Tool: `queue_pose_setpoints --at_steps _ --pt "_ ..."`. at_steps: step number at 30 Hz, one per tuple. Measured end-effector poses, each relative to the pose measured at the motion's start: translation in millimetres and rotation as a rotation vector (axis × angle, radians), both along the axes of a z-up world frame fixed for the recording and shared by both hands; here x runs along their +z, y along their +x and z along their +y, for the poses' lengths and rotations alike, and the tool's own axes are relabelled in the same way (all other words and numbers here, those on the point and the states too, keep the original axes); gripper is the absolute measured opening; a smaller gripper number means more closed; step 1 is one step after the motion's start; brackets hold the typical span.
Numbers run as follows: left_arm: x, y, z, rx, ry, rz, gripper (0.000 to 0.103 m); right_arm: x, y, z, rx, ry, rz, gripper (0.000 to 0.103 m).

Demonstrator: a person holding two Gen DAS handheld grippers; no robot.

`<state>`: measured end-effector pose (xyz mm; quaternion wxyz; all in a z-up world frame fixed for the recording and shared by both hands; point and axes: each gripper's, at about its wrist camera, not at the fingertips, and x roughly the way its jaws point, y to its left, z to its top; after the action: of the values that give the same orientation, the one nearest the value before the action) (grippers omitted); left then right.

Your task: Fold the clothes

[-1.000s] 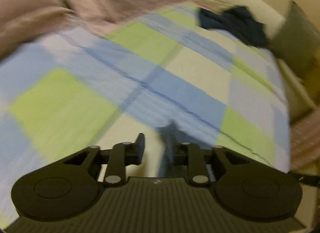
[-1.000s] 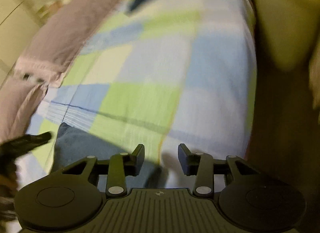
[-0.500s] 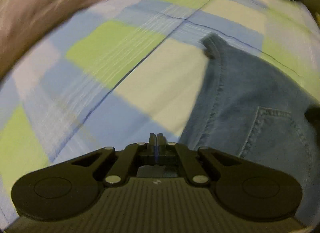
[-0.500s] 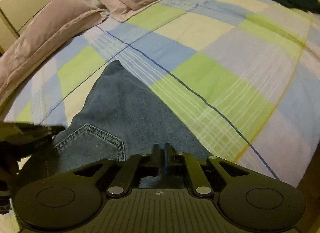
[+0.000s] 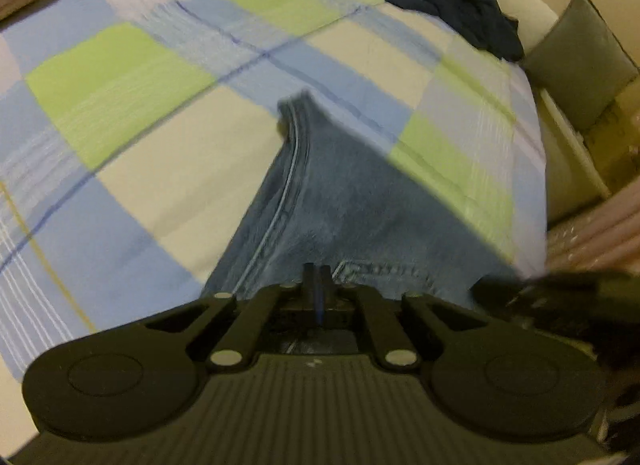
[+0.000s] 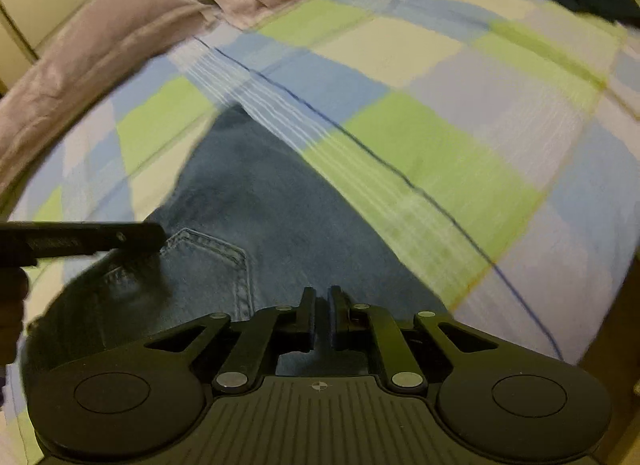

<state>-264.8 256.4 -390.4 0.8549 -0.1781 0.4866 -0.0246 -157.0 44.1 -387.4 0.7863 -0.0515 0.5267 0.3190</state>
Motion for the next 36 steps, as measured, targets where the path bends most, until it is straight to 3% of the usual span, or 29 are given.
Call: queue_pose_setpoints --at_steps 3,4,6,10,14,16,19,22,26,29,32,34,36 --pt "13 -9 -18 -0.101 0.169 -0.021 0.003 3 -1 -15 -0.024 0.002 0.002 0.007" --pt "16 -13 -20 -0.106 0.183 -0.019 0.003 5 -2 -21 -0.033 0.005 -0.002 0.007" --pt "24 -18 -18 -0.096 0.177 -0.019 0.001 9 -2 -30 -0.058 0.017 -0.009 0.007" --pt "31 -5 -4 -0.036 0.019 -0.074 0.000 17 -3 -44 -0.101 0.050 -0.055 0.007" --pt "8 17 -14 -0.083 0.143 -0.058 0.003 4 -4 -43 -0.097 0.031 -0.081 0.007" --pt "8 9 -7 -0.051 0.116 -0.070 0.003 -1 -8 -43 -0.079 0.006 -0.093 0.007" --pt "34 -14 2 0.002 0.167 -0.075 0.000 5 -13 -49 -0.093 -0.021 -0.088 0.007" --pt "58 -48 10 0.031 0.087 -0.092 0.000 16 -24 -57 -0.120 0.040 -0.078 0.007" --pt "47 -82 -10 -0.028 0.134 0.009 0.000 20 -54 -44 -0.077 0.136 -0.031 0.007" --pt "32 -98 -10 -0.015 0.157 0.029 0.002 -9 -81 -28 -0.096 0.107 0.110 0.007" --pt "44 -104 -6 0.002 0.146 0.019 0.001 1 -102 -21 -0.043 0.035 0.072 0.007" --pt "54 -109 -5 -0.007 0.163 -0.005 0.001 10 -110 -25 -0.094 0.049 0.081 0.007" --pt "53 -116 -2 -0.019 0.191 0.002 0.001 21 -119 -29 -0.157 0.172 0.080 0.007"
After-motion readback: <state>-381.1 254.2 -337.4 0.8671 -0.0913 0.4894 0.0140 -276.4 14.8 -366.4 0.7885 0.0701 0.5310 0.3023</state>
